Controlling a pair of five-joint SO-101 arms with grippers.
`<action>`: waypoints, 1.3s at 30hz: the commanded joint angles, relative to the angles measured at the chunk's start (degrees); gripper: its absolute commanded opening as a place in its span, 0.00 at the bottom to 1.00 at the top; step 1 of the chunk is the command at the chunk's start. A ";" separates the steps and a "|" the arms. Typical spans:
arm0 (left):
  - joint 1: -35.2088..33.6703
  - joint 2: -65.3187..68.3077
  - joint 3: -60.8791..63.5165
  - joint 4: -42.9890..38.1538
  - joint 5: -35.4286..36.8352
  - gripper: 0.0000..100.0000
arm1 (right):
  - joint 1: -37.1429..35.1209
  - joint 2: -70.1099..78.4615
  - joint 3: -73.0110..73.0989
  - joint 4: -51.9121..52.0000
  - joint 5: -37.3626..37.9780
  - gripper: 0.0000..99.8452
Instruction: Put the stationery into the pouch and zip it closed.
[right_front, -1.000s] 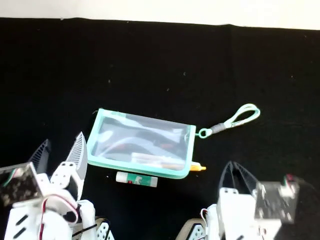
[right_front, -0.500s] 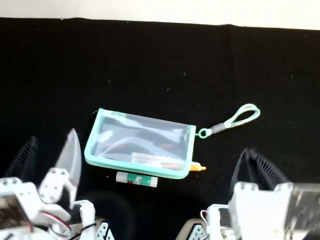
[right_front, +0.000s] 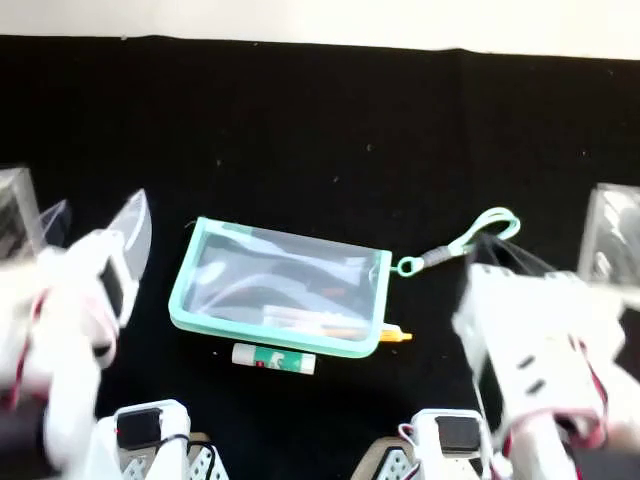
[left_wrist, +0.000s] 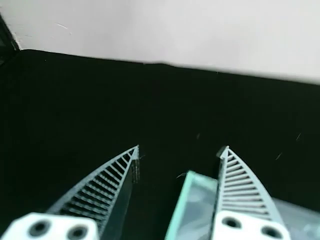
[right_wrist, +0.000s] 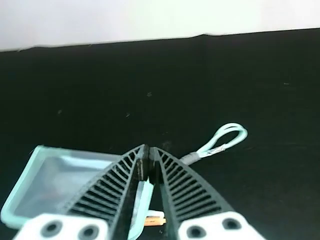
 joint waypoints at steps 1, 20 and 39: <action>2.51 4.26 -1.36 -0.35 -5.80 0.26 | -2.59 3.56 -1.71 0.75 -0.53 0.06; 14.29 30.20 -1.27 8.79 -5.89 0.38 | 6.20 20.00 -1.27 0.40 17.76 0.37; 14.29 38.99 -1.27 8.26 -2.64 0.38 | 20.79 52.44 -1.54 -20.88 8.79 0.29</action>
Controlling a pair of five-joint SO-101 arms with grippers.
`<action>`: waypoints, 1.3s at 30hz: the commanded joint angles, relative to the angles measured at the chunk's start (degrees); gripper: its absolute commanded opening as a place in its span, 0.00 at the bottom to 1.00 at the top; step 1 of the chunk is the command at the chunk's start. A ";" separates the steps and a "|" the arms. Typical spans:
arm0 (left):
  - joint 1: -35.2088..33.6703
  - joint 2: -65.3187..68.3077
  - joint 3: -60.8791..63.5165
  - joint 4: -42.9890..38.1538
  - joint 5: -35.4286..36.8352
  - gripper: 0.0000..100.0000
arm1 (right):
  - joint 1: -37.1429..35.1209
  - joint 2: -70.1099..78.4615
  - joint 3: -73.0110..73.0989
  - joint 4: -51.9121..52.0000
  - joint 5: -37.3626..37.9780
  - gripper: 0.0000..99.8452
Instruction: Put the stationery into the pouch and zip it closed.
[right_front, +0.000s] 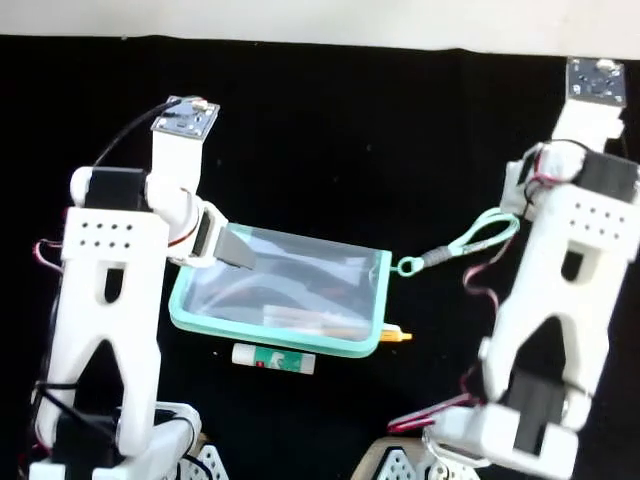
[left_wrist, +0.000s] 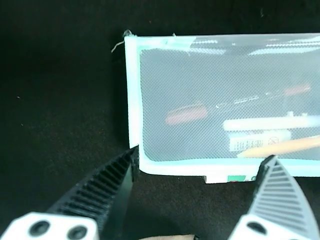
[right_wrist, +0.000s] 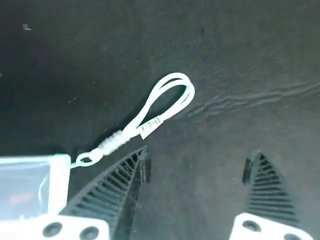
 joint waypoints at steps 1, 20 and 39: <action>0.66 0.84 -1.27 -0.09 0.53 0.38 | 0.57 7.87 -1.54 -4.79 -3.69 0.29; 0.57 5.85 -1.27 -0.09 0.53 0.38 | 1.63 29.93 -10.59 -11.03 -20.84 0.29; 0.57 5.85 -1.27 -0.09 0.44 0.38 | 4.53 43.21 -22.64 -8.92 -31.47 0.29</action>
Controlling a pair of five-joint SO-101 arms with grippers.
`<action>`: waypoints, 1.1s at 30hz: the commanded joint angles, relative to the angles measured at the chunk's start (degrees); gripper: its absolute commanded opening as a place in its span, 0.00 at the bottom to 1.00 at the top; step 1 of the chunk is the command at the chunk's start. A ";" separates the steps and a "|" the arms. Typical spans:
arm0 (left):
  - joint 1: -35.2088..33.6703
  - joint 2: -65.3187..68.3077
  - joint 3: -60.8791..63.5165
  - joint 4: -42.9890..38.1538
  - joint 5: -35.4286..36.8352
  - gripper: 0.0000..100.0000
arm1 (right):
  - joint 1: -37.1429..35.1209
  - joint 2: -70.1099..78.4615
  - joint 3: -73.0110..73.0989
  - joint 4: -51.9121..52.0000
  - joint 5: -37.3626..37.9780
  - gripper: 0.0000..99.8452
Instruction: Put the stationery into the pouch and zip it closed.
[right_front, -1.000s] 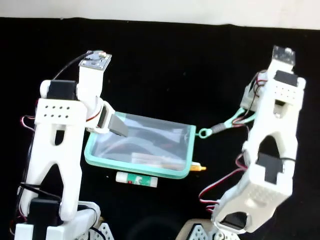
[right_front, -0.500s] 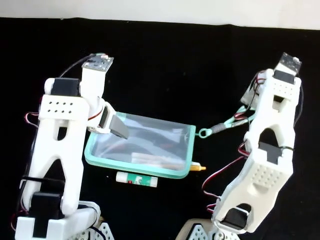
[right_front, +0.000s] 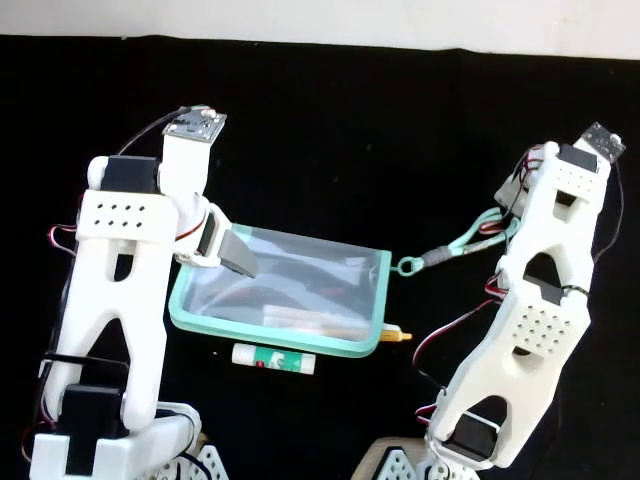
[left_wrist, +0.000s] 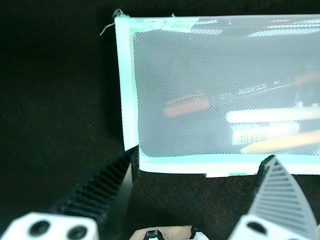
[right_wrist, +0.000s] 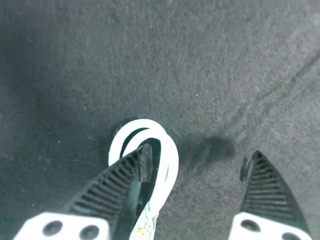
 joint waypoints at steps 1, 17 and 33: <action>0.57 -0.13 -1.27 -0.09 0.44 0.38 | -0.04 -0.48 -2.33 0.92 -0.79 0.29; 0.57 -0.13 -1.27 -0.09 0.44 0.38 | -3.56 3.47 -1.36 -0.66 -1.05 0.29; 0.57 -0.13 -1.27 -0.09 0.44 0.38 | -3.38 6.90 -1.54 -0.84 -0.53 0.00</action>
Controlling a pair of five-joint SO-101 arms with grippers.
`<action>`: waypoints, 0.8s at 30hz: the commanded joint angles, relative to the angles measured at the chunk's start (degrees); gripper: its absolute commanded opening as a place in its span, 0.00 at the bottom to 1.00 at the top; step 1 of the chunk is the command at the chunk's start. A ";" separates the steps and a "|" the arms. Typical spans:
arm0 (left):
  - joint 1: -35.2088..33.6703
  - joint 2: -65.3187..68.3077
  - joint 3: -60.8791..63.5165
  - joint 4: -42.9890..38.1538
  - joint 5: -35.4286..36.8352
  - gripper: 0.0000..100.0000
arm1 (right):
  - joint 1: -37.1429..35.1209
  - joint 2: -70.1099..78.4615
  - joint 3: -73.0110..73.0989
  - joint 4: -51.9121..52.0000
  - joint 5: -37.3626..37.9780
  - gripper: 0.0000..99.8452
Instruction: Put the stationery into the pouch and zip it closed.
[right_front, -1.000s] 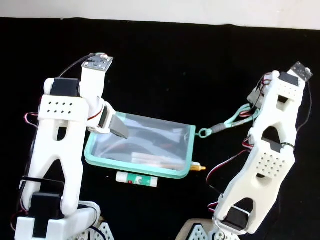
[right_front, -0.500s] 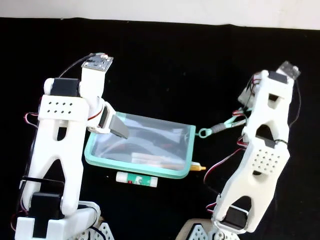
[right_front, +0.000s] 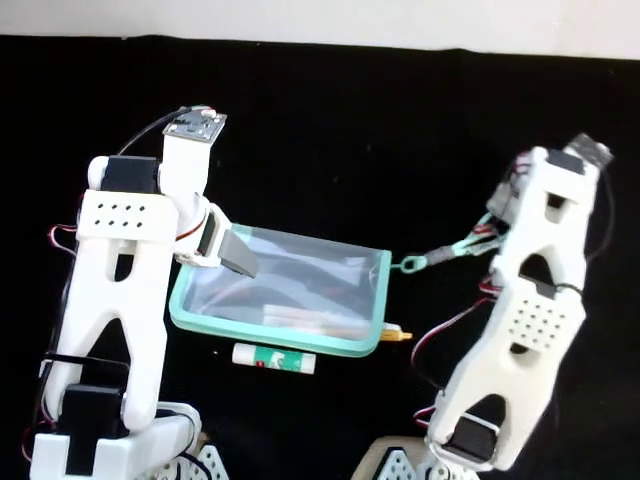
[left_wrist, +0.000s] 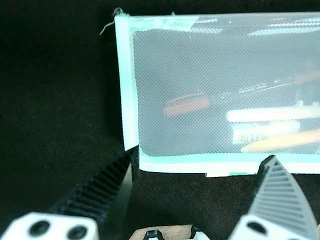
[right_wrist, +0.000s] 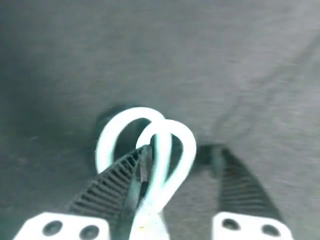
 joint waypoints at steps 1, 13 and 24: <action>0.57 -0.13 -1.27 -0.09 0.44 0.38 | -0.75 0.57 -0.75 -0.92 1.41 0.02; 0.57 -0.13 -1.27 -0.09 0.44 0.38 | -0.57 -3.03 -3.82 3.12 3.87 0.01; 0.57 -0.57 -1.80 -0.09 0.44 0.38 | -1.27 -15.69 -18.95 16.57 5.45 0.01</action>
